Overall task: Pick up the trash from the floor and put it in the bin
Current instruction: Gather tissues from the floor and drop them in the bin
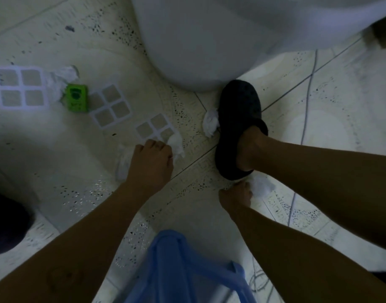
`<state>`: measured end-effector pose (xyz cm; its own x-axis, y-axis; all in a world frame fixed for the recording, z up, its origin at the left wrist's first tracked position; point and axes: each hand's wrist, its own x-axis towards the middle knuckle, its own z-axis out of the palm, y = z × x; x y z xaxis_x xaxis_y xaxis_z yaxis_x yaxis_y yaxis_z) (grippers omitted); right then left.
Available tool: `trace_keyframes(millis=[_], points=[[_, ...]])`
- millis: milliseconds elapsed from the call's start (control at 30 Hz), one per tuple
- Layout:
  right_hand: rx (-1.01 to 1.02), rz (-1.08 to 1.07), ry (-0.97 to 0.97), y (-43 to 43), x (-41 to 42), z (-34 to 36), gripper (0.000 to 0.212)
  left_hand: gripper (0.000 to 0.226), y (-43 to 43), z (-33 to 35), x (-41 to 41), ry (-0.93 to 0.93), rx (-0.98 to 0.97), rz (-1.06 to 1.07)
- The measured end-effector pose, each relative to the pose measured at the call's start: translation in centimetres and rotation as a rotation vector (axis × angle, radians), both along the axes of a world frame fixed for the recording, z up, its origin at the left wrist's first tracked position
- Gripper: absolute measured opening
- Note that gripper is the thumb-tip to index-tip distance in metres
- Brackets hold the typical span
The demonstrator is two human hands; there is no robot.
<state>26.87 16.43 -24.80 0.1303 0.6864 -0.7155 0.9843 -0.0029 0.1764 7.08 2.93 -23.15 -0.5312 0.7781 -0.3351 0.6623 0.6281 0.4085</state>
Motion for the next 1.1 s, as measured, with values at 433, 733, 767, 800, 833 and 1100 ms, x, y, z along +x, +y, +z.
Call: trace_keyframes(millis=[433,733,767,800,833,1100], points=[[-0.305,0.121,0.566,-5.7,-7.1,6.2,0.036,0.021,-3.8,4.5,-1.4,-0.166,-0.13,0.178],[-0.287,0.257,0.792,-3.4,-14.2,18.2,0.027,0.017,-5.8,16.7,-4.7,-0.073,-0.019,0.365],[-0.312,0.238,0.847,-3.1,-14.7,19.8,0.023,0.017,-5.9,18.2,-4.9,-0.067,0.028,0.381],[-0.349,0.221,0.907,-2.8,-15.2,21.5,0.017,0.017,-5.9,19.7,-5.1,-0.062,0.079,0.398],[-0.378,0.21,0.962,-2.5,-15.6,23.0,0.013,0.017,-5.8,21.3,-5.2,-0.057,0.134,0.417],[-0.175,0.515,1.138,2.8,-18.5,35.6,0.03,0.037,-2.3,32.4,-6.6,-0.04,0.544,0.585]])
